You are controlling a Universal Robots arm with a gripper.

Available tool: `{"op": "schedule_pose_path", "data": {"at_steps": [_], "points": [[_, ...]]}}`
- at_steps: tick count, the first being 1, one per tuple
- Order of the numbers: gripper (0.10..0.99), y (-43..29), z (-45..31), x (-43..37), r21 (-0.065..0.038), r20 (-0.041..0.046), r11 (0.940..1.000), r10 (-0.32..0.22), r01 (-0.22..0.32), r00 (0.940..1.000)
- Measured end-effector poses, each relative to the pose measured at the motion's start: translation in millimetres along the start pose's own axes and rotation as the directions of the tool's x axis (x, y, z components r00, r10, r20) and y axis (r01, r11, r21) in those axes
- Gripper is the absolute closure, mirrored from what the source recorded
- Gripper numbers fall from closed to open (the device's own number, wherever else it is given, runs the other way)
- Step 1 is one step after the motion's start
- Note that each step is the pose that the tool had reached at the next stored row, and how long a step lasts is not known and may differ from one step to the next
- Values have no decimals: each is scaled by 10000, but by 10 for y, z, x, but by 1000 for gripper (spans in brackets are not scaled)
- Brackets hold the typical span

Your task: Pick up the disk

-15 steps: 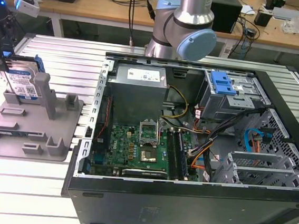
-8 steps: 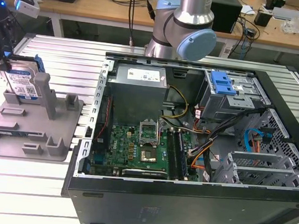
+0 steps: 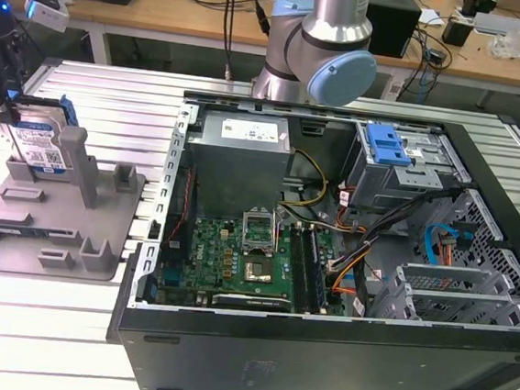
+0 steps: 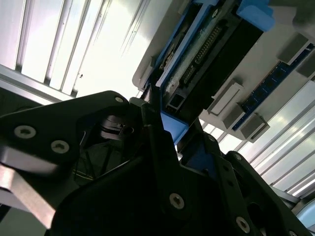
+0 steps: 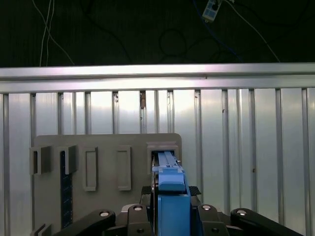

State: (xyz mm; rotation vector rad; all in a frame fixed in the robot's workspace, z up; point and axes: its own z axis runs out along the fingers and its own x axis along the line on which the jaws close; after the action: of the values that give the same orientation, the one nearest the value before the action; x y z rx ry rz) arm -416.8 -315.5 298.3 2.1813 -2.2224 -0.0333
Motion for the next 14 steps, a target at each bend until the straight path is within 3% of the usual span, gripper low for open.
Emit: {"op": "schedule_pose_path", "data": {"at_steps": [8,10,14], "points": [[722,0,-18,7,4,1,10000,-2,2,10000],[722,2,-85,8,0,0,10000,-1,1,10000],[722,10,-302,8,0,0,10000,-2,2,10000]]}}
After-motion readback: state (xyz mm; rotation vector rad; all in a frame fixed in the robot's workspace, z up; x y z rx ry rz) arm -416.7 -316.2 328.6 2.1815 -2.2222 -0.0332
